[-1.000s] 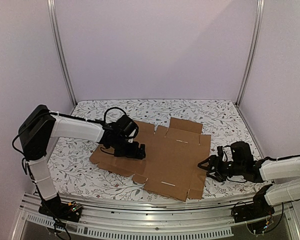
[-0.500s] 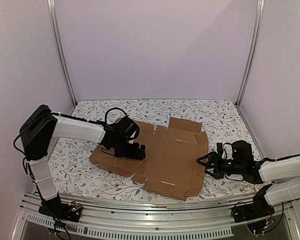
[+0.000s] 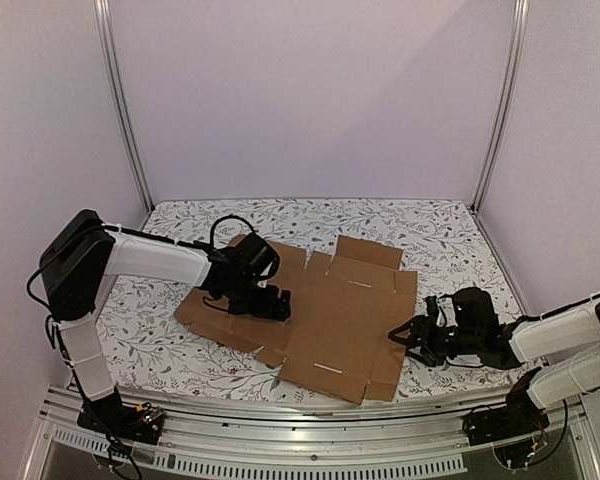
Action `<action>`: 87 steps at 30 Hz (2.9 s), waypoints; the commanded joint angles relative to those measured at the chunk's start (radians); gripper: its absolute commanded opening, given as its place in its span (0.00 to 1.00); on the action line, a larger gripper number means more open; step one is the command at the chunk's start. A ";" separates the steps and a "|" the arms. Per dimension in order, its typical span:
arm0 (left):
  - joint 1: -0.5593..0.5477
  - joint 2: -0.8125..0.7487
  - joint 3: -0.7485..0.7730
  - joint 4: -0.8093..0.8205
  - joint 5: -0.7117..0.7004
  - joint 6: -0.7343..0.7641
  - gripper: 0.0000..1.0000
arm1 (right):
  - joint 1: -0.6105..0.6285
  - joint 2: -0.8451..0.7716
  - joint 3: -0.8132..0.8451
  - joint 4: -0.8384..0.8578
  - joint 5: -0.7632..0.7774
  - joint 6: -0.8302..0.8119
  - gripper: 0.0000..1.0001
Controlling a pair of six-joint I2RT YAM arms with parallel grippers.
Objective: Fold the paper box
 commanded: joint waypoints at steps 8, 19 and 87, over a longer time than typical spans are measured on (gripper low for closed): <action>-0.028 0.019 -0.015 0.003 0.019 -0.003 0.98 | 0.028 0.016 0.027 -0.020 0.022 -0.003 0.66; -0.029 0.019 -0.018 0.003 0.019 0.002 0.98 | 0.058 0.029 0.019 0.160 -0.015 0.082 0.66; -0.032 -0.037 -0.104 0.067 -0.004 -0.004 0.98 | 0.153 0.037 0.096 -0.015 0.106 0.027 0.24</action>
